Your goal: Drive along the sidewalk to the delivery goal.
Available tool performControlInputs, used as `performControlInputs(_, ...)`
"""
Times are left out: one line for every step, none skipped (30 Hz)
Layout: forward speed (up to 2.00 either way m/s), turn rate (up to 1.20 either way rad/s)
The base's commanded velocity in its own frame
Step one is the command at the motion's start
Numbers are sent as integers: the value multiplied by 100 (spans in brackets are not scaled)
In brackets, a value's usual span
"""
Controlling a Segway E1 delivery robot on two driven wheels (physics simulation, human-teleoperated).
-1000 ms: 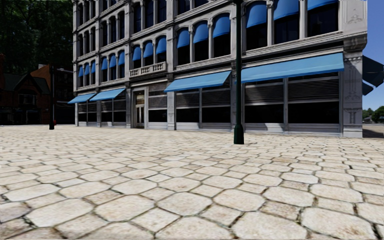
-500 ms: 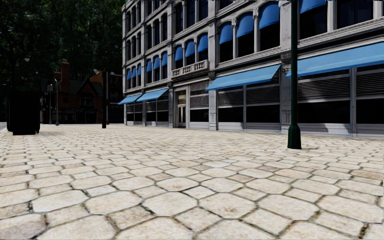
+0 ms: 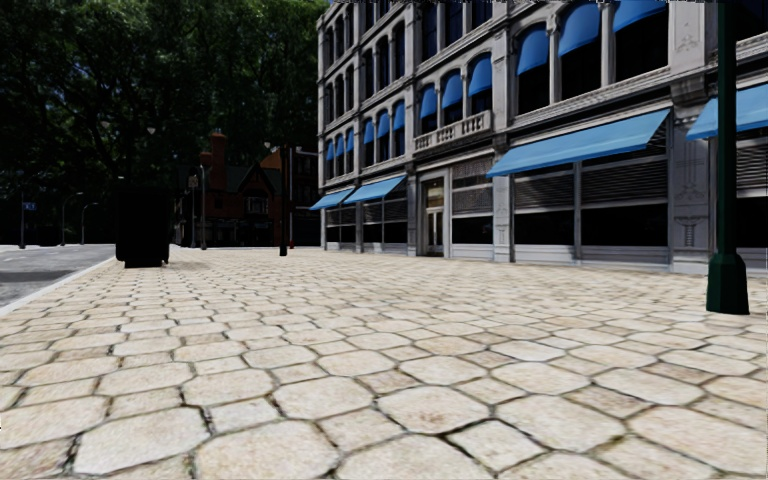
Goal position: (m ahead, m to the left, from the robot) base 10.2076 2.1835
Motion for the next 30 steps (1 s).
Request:
performControlInputs(112,47)
performControlInputs(112,47)
performControlInputs(112,47)
performControlInputs(112,47)
performControlInputs(112,47)
performControlInputs(112,47)
performControlInputs(113,47)
performControlInputs(113,47)
performControlInputs(115,43)
performControlInputs(123,28)
performControlInputs(133,11)
performControlInputs(143,0)
performControlInputs(143,0)
performControlInputs(149,0)
performControlInputs(150,0)
performControlInputs(150,0)
performControlInputs(151,0)
performControlInputs(151,0)
performControlInputs(151,0)
performControlInputs(151,0)
performControlInputs(151,0)
performControlInputs(151,0)
performControlInputs(151,0)
performControlInputs(151,0)
performControlInputs(150,0)
performControlInputs(149,0)
performControlInputs(149,0)
performControlInputs(149,0)
performControlInputs(149,0)
performControlInputs(149,0)
